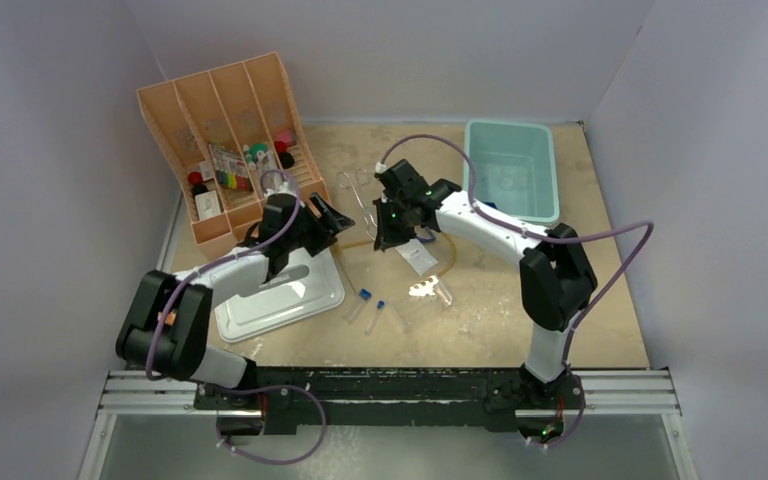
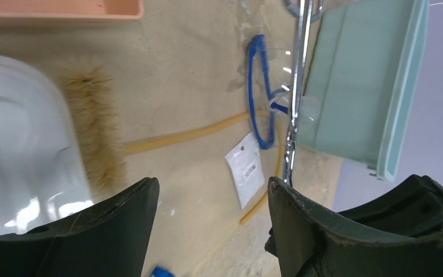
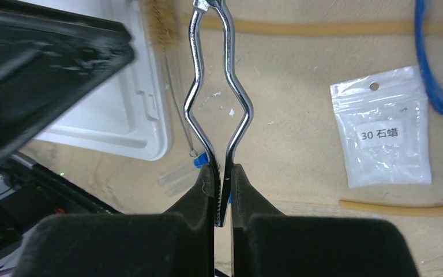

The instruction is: Organize the chemistry lab equipment

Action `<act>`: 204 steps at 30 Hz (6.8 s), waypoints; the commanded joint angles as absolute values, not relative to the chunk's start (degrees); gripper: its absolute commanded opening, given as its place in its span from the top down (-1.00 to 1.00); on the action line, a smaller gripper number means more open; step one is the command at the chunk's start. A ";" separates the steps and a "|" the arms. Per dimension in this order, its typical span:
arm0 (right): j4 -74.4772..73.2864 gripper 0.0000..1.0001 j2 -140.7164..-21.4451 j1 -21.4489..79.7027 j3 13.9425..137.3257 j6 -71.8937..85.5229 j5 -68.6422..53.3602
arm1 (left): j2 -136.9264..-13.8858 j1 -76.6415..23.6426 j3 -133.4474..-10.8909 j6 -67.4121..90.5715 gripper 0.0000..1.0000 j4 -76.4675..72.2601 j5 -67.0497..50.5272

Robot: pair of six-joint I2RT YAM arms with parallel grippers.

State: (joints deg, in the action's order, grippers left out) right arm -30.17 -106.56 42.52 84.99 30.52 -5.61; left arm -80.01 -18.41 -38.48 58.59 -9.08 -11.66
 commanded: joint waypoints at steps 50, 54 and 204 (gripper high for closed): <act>-19.21 0.47 -87.73 36.68 78.45 13.05 -23.25 | -80.21 -24.21 -51.43 57.66 1.00 -31.39 -7.12; -16.59 -0.33 -85.08 35.11 78.72 15.35 -24.62 | -78.72 -24.17 -52.80 55.09 1.00 -31.30 -11.78; -27.62 0.38 -118.14 31.12 96.55 5.23 3.60 | -76.99 -24.52 -63.13 41.22 -0.41 12.74 12.15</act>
